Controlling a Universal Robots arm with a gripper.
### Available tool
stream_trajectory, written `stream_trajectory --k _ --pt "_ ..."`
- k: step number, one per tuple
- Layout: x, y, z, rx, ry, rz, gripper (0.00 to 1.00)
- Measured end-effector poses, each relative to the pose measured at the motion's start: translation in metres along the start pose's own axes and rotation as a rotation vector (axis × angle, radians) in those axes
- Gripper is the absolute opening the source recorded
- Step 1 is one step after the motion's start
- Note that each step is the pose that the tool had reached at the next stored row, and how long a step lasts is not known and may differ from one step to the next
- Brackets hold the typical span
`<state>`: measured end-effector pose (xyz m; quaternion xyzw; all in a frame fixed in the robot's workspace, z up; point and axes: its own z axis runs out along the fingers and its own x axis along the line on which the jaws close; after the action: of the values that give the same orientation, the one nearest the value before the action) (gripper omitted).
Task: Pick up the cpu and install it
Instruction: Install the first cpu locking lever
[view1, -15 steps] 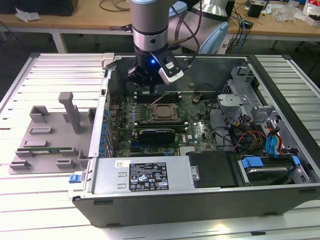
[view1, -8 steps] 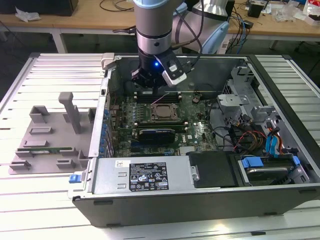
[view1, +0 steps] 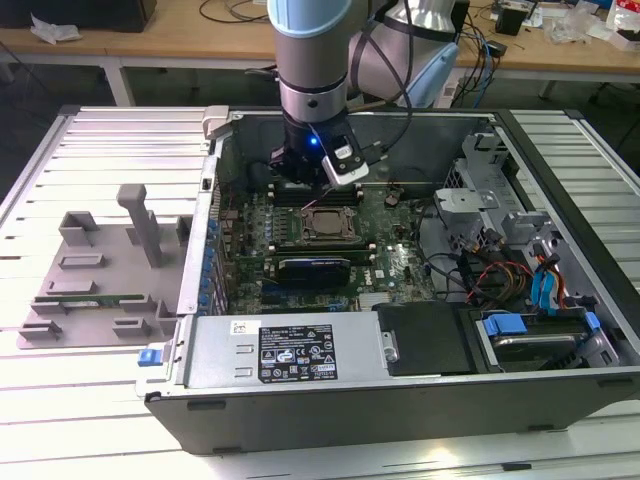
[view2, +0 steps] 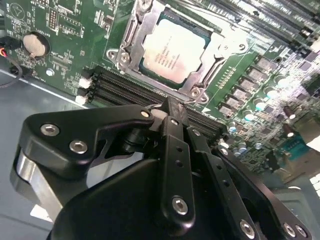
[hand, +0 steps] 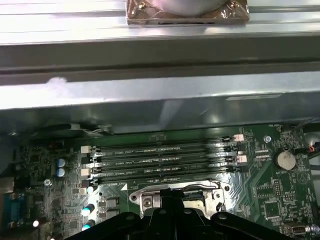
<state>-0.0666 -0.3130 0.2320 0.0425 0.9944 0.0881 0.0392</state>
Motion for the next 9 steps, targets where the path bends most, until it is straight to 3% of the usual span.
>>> stream_trajectory --k 4,9 --pt "-0.0034 0.0016 0.0020 0.0006 -0.0019 0.009 0.11" --pt "-0.0035 0.0019 0.0064 0.0077 -0.0196 0.107 0.11"
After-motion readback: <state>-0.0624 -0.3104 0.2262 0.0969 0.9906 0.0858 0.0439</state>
